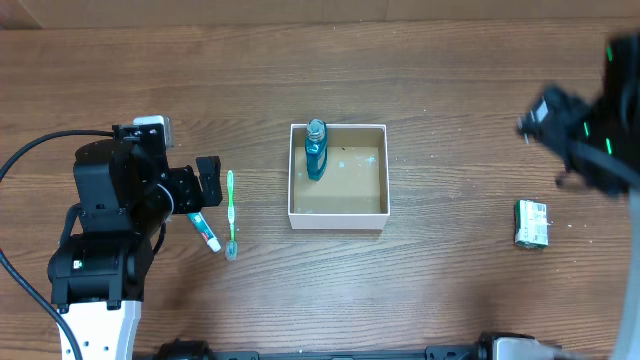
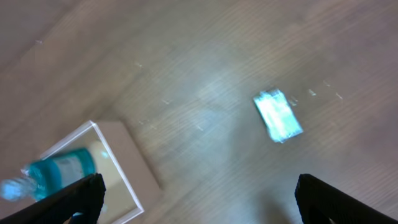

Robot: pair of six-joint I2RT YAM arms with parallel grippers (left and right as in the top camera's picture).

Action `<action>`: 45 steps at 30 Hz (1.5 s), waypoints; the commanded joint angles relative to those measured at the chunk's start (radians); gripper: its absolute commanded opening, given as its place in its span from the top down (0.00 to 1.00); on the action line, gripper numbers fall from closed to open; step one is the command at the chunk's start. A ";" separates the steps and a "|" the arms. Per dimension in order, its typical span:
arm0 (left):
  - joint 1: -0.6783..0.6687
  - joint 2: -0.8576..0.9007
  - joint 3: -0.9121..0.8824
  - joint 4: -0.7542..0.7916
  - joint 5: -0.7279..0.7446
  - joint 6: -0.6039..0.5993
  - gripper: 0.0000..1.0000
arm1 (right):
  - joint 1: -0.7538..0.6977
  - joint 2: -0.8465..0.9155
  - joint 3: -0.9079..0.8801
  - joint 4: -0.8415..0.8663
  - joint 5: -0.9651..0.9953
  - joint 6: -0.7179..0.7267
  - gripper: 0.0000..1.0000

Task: Pack container
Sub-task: 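Move the right gripper to the green soap box and grasp it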

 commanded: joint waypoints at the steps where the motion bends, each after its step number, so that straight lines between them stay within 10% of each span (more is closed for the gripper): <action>1: 0.005 0.003 0.024 0.002 0.011 0.016 0.00 | -0.068 -0.127 -0.254 0.096 0.034 -0.012 0.00; 11: 0.005 0.043 0.024 -0.026 0.012 0.016 0.00 | -0.370 -0.034 -0.742 0.492 -0.051 -0.251 0.00; 25: 0.005 0.080 0.024 -0.020 0.012 0.016 0.00 | -0.407 0.355 -0.752 0.622 -0.092 -0.378 0.00; 45: 0.005 0.080 0.024 -0.020 0.012 0.016 0.00 | -0.372 0.440 -0.823 0.755 -0.089 -0.404 0.00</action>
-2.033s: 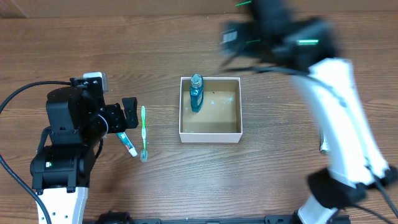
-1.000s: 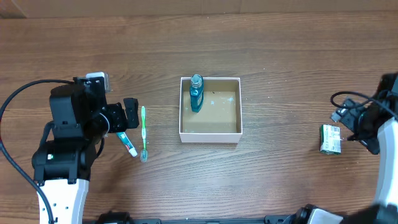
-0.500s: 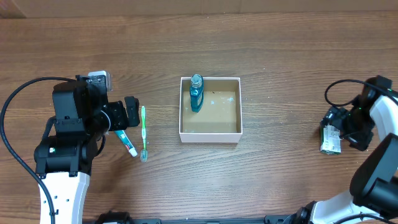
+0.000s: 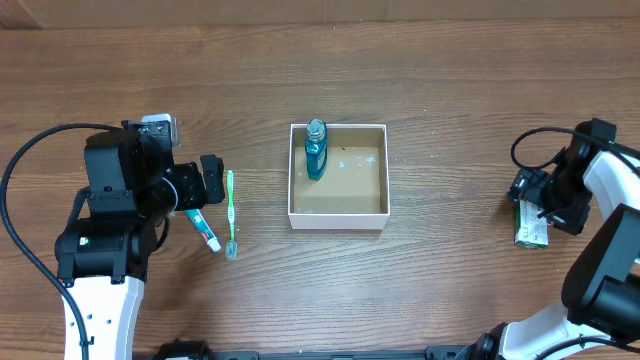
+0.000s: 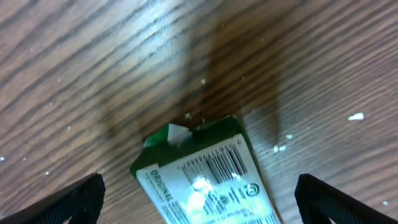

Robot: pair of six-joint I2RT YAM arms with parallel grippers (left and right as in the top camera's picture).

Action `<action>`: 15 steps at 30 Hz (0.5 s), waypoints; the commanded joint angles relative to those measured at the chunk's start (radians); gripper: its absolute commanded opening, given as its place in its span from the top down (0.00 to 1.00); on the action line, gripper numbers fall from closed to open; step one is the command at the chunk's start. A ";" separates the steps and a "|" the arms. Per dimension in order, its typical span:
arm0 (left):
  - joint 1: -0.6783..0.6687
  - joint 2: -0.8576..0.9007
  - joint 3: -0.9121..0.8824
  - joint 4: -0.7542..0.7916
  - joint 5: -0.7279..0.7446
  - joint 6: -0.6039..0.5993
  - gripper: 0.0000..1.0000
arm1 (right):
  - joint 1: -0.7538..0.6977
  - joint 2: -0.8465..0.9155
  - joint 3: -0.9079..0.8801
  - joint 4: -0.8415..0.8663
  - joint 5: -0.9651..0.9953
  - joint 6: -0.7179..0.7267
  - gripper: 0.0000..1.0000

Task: Pack container
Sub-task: 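Move the right gripper to the green soap box and grasp it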

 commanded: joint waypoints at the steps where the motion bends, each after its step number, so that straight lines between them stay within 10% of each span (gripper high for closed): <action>1: 0.005 0.005 0.023 0.004 0.012 0.016 0.00 | -0.003 0.028 -0.039 0.019 -0.002 -0.005 0.00; 10: 0.005 0.005 0.023 0.004 0.012 0.016 0.00 | -0.003 0.045 -0.039 0.039 -0.002 0.000 0.01; 15: 0.005 0.005 0.023 0.004 0.012 0.016 0.00 | -0.003 0.045 -0.039 0.036 -0.006 0.000 0.21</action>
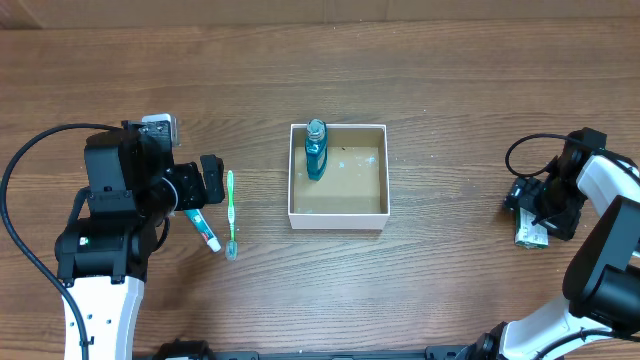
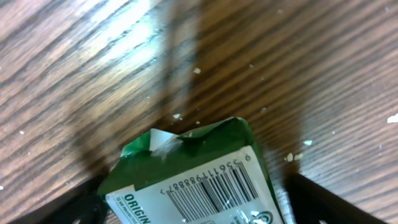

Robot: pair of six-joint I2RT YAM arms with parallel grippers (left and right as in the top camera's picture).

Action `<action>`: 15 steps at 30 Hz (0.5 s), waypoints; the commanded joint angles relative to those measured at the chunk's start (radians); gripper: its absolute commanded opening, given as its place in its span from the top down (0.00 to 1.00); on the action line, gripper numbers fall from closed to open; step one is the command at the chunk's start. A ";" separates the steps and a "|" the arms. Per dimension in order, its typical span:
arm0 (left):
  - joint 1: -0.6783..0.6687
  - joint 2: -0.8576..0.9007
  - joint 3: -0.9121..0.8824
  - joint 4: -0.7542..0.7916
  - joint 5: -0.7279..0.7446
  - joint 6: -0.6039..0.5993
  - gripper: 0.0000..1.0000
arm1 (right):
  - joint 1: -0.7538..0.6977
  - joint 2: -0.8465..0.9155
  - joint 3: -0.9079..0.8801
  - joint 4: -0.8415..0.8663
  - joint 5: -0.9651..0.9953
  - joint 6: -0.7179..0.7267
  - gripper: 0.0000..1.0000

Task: Pack container
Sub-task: 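Move the right gripper to the green soap box and grasp it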

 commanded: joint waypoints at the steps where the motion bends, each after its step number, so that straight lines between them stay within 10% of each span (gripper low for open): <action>1: 0.005 0.005 0.023 0.004 0.012 0.016 0.00 | -0.002 0.006 -0.005 0.003 -0.007 0.002 0.27; 15: 0.005 0.005 0.023 0.004 0.012 0.016 0.00 | -0.002 0.006 -0.004 0.000 -0.007 0.002 0.51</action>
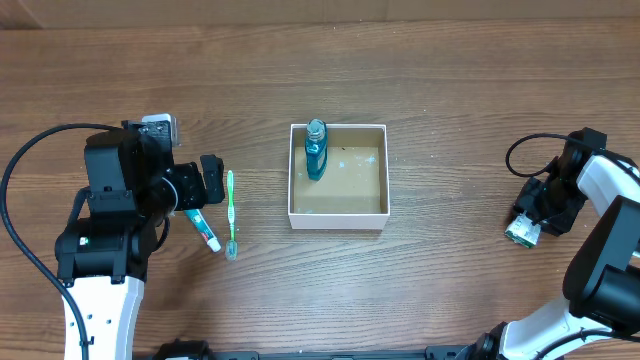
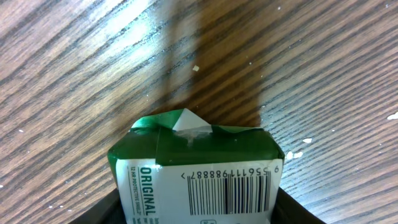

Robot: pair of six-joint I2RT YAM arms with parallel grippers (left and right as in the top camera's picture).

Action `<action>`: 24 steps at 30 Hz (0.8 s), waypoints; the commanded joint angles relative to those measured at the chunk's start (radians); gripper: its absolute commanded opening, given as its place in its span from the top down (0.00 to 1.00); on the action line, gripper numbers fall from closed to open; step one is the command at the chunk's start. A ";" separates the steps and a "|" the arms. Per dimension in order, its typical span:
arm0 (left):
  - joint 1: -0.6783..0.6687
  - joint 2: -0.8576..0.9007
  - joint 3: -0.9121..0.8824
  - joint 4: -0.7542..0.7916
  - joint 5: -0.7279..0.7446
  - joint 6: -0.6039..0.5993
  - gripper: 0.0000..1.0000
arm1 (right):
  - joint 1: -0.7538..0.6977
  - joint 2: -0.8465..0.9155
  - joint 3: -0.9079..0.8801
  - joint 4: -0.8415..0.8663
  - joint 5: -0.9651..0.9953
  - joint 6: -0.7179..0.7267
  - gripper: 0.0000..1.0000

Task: Pack container
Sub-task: 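Move the right gripper to the green soap box and grasp it, then carry the soap box with the right gripper and drop it into the box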

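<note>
A white open box (image 1: 338,218) stands mid-table with a blue bottle (image 1: 315,150) upright in its left far corner. At the far right lies a green and white packet (image 1: 518,235) with a barcode; in the right wrist view the packet (image 2: 199,168) fills the space between my right gripper's fingers. My right gripper (image 1: 530,222) (image 2: 196,208) is shut on it, low at the table. A green toothbrush (image 1: 231,215) and a toothpaste tube (image 1: 205,230) lie left of the box. My left gripper (image 1: 205,180) hovers just beside them; its jaws are unclear from above.
The right arm's black cable (image 1: 520,155) loops over the table behind the packet. White crumbs (image 2: 298,155) dot the wood round the packet.
My right gripper's fingers have closed in against both sides of the packet. The packet has turned a little and now lies square to the wrist camera. The left arm is unchanged.
My right gripper was first high above the table, right of the box, with the packet lying free. Then it was down at the packet, open, fingers wide either side. It came lower over it, and now it is shut on it. The left arm stayed by the toothbrush.
</note>
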 commanded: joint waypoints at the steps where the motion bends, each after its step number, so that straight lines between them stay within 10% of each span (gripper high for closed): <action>1: 0.005 0.005 0.023 0.004 0.011 0.016 0.00 | -0.002 0.006 -0.003 0.004 -0.006 0.001 0.52; 12: 0.005 0.005 0.023 0.004 0.011 0.016 0.00 | 0.013 0.002 0.097 -0.068 -0.029 0.005 0.75; 24: 0.005 0.005 0.023 0.005 0.011 0.016 0.00 | 0.237 -0.150 0.577 -0.378 -0.135 0.039 0.77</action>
